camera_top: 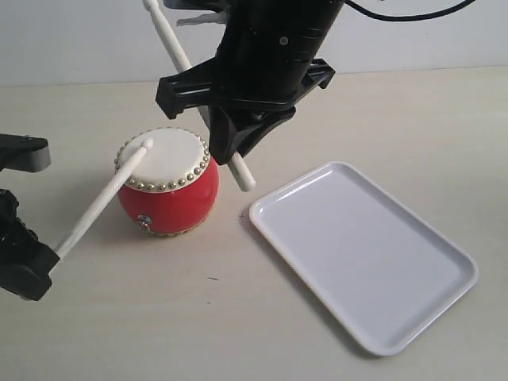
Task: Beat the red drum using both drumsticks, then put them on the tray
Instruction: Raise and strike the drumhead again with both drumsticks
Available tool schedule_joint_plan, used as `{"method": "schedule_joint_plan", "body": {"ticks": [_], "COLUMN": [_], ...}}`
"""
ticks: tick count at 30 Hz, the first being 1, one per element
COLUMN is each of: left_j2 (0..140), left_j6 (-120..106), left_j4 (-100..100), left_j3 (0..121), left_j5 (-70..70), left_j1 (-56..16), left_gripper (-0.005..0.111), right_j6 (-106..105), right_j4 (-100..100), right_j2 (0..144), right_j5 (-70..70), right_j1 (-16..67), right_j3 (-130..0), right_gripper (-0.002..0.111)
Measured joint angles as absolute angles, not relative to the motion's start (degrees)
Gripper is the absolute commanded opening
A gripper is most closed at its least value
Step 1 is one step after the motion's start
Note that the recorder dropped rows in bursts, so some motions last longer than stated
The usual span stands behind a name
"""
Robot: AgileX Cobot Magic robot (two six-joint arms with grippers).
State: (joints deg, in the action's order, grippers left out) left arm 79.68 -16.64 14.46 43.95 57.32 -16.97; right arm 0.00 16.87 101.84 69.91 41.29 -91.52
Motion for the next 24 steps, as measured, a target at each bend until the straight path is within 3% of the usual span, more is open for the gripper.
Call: {"method": "schedule_joint_plan", "body": {"ticks": [15, 24], "left_j2": [56.4, 64.9], "left_j6": [-10.5, -12.6], "left_j4": [7.0, 8.5], "left_j3": [47.7, 45.9], "left_j5": [62.9, 62.0], "left_j1": [-17.0, -20.3], "left_gripper": [0.000, 0.000], "right_j6": [-1.4, -1.9], "right_j4": [17.2, 17.2], "right_j2": [112.1, 104.9], "right_j5": [70.2, 69.9], "right_j1": [41.3, 41.3], "right_j3": [-78.9, -87.6], "right_gripper": [0.000, 0.000]}}
